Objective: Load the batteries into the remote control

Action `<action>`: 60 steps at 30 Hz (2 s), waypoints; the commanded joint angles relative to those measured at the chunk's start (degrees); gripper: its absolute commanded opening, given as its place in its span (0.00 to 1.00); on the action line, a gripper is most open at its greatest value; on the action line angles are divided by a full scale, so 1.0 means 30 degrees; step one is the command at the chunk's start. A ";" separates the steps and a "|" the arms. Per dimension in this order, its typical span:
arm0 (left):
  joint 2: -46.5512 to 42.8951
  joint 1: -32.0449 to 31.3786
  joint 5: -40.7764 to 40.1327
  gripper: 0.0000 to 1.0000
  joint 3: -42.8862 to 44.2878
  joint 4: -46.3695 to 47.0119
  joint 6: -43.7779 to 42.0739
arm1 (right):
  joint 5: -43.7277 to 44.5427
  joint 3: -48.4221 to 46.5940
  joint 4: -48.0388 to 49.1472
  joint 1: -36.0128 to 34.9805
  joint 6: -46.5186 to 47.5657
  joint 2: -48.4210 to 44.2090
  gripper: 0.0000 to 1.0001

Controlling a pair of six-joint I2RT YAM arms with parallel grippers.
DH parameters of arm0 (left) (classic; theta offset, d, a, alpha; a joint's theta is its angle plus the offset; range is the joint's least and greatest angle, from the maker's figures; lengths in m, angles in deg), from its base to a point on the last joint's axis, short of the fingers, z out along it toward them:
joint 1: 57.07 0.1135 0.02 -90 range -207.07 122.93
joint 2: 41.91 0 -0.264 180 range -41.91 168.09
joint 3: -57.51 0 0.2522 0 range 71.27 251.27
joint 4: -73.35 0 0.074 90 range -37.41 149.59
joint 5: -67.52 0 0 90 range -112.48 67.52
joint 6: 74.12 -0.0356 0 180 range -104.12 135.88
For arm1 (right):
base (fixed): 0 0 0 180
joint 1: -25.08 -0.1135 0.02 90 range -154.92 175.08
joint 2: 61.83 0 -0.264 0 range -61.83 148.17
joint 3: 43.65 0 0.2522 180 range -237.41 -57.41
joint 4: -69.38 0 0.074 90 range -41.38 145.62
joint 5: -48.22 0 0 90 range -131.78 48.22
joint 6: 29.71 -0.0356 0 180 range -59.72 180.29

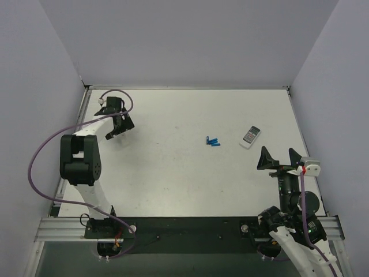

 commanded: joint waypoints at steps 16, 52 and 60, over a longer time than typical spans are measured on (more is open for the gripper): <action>0.2447 0.0050 0.0598 0.24 0.2485 -0.1184 -0.0194 | -0.1553 -0.1701 -0.0006 -0.0239 -0.0742 0.0952 1.00; -1.9735 -0.8882 0.9306 0.08 -1.7791 2.3687 1.2200 | -2.3002 -0.6601 1.2700 -0.3373 -1.6234 2.2634 0.99; -1.8739 -1.0204 0.8276 0.08 -1.8231 2.7381 1.3195 | -2.4585 -0.6748 1.5721 -0.4017 -1.7909 2.4627 0.86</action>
